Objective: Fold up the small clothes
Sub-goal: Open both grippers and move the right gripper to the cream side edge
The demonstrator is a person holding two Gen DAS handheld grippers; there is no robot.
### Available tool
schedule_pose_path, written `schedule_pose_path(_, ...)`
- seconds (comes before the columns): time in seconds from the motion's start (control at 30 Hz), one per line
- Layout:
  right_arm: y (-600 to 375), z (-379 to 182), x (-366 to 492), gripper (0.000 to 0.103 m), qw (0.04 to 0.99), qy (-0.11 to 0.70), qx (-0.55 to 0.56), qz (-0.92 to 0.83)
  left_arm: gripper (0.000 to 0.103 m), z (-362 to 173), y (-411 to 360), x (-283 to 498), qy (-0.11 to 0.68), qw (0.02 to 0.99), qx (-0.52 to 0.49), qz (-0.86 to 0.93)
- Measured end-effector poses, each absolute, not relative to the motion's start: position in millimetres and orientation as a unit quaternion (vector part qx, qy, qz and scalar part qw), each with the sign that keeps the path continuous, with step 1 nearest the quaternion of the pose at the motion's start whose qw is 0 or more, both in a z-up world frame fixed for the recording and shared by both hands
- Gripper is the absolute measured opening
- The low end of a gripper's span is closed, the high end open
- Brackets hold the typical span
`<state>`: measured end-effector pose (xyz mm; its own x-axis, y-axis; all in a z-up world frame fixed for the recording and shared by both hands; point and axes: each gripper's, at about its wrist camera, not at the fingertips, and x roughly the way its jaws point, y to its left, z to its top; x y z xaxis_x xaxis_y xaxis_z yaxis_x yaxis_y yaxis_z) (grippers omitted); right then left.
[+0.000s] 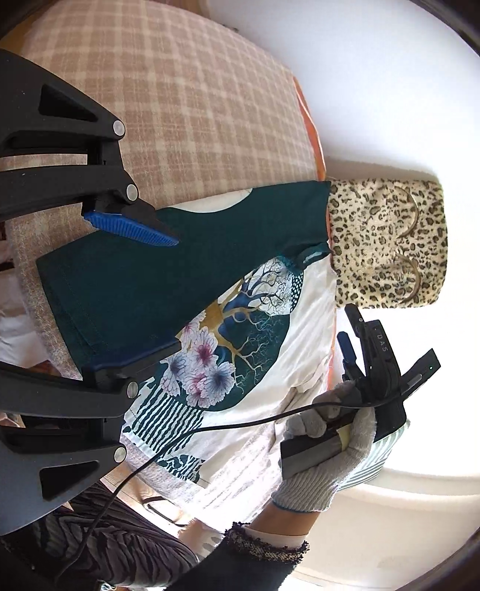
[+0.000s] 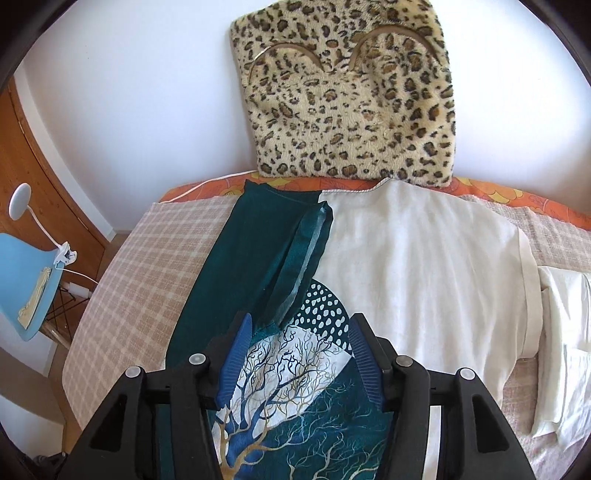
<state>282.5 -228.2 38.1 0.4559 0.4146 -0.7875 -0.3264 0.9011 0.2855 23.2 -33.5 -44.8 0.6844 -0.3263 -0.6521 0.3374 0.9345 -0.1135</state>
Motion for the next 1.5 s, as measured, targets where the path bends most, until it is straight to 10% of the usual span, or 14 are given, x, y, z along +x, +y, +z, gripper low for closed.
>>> schedule_pose_path(1.5, -490.2, 63.7, 275.8, 0.07, 0.885, 0.414, 0.152, 0.151, 0.047, -90.8, -313.9, 42.2, 0.401, 0.829, 0.116, -0.371)
